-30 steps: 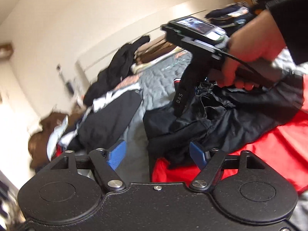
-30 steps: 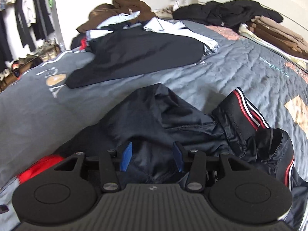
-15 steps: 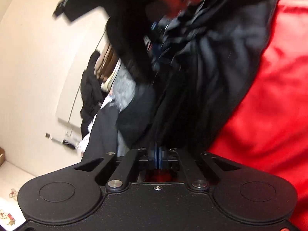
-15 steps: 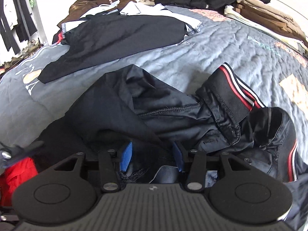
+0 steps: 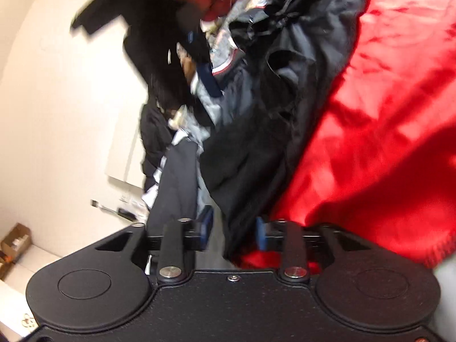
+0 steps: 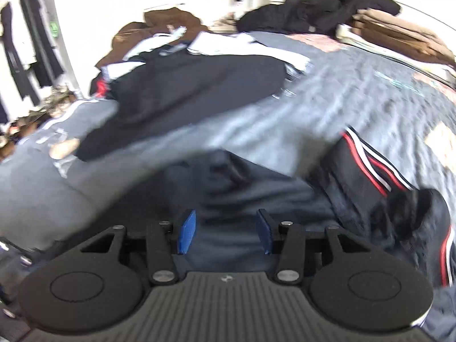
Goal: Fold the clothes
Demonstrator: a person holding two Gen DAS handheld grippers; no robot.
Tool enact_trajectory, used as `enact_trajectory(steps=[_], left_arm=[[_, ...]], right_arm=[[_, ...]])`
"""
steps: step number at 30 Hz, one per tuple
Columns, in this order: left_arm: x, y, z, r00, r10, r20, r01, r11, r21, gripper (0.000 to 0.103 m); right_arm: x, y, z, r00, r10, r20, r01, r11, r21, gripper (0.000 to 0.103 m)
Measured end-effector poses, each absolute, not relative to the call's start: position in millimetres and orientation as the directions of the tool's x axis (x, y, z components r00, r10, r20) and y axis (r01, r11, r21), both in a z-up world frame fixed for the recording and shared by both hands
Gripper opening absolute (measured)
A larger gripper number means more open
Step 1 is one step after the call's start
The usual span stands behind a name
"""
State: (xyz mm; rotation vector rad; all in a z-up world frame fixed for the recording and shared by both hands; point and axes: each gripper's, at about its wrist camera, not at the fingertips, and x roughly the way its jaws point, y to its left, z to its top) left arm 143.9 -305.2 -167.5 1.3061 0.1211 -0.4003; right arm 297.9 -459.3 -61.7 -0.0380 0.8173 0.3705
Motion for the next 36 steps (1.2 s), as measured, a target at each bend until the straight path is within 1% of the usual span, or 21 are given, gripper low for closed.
enact_trajectory(steps=[2,3,6,7,8,10,11,13,16,20,22,23,24,26,27,28,29,31,32,34,36], left_arm=[[143,-310,-168,0.927,-0.228,-0.299,0.345,0.200,0.917,0.035],[142,-311,-169,0.927,-0.233,-0.295,0.341,0.191,0.920,0.035],[144,-312,-173,0.921,-0.252,-0.296,0.344,0.175,0.922,0.031],[144,-312,-173,0.919,-0.261,-0.296,0.347,0.178,0.921,0.025],[144,-313,-174,0.913,-0.269,-0.306,0.359,0.178,0.916,0.012],[141,-312,-175,0.903,-0.282,-0.324,0.382,0.180,0.906,0.003],[138,-311,-175,0.898,-0.289,-0.332,0.392,0.183,0.902,0.002],[130,-305,-172,0.886,-0.298,-0.355,0.421,0.197,0.885,0.002],[120,-296,-166,0.880,-0.305,-0.363,0.437,0.222,0.872,0.002],[111,-293,-166,0.879,-0.291,-0.379,0.444,0.203,0.873,0.003],[108,-294,-171,0.892,-0.284,-0.353,0.413,0.189,0.891,0.004],[106,-295,-174,0.900,-0.280,-0.335,0.392,0.185,0.901,0.007],[104,-296,-173,0.909,-0.279,-0.310,0.369,0.193,0.909,0.011],[104,-301,-172,0.924,-0.288,-0.252,0.316,0.205,0.926,0.039],[103,-302,-172,0.925,-0.302,-0.230,0.297,0.198,0.934,0.043],[101,-305,-172,0.925,-0.316,-0.213,0.282,0.190,0.941,0.048],[105,-308,-172,0.921,-0.331,-0.206,0.276,0.181,0.944,0.051],[106,-318,-172,0.913,-0.350,-0.211,0.281,0.164,0.946,0.051],[108,-324,-173,0.909,-0.356,-0.215,0.284,0.155,0.946,0.051],[118,-336,-176,0.906,-0.355,-0.228,0.295,0.146,0.944,0.051],[116,-340,-180,0.906,-0.353,-0.234,0.299,0.142,0.943,0.049]], right_arm=[[306,-444,-63,0.587,0.326,-0.741,-0.379,0.920,0.104,0.048],[311,-436,-66,0.571,0.322,-0.755,-0.391,0.916,0.095,0.051],[330,-423,-82,0.548,0.287,-0.786,-0.355,0.930,0.092,0.052],[336,-422,-86,0.542,0.292,-0.788,-0.334,0.935,0.116,0.052],[341,-423,-90,0.540,0.299,-0.787,-0.311,0.940,0.144,0.052],[348,-423,-98,0.543,0.300,-0.784,-0.266,0.947,0.179,0.049],[350,-422,-101,0.553,0.286,-0.783,-0.247,0.953,0.174,0.045],[352,-422,-102,0.584,0.263,-0.768,-0.207,0.963,0.172,0.001],[357,-428,-97,0.606,0.257,-0.753,-0.178,0.966,0.186,0.000],[355,-427,-87,0.610,0.249,-0.752,-0.227,0.965,0.135,0.000],[355,-427,-81,0.613,0.245,-0.752,-0.250,0.962,0.110,0.002],[354,-427,-78,0.614,0.243,-0.751,-0.262,0.960,0.097,0.003],[354,-427,-76,0.615,0.241,-0.751,-0.273,0.958,0.084,0.004],[354,-426,-70,0.617,0.237,-0.750,-0.296,0.953,0.058,0.006],[353,-426,-68,0.618,0.236,-0.750,-0.308,0.950,0.045,0.007],[353,-426,-65,0.620,0.234,-0.749,-0.319,0.947,0.032,0.010],[353,-426,-62,0.621,0.232,-0.749,-0.330,0.944,0.019,0.012],[348,-429,-65,0.612,0.228,-0.757,-0.337,0.942,0.011,0.025],[345,-432,-68,0.606,0.225,-0.763,-0.338,0.941,0.009,0.028],[339,-436,-73,0.595,0.221,-0.773,-0.341,0.940,0.006,0.039],[333,-440,-78,0.583,0.216,-0.784,-0.343,0.939,0.003,0.041]])
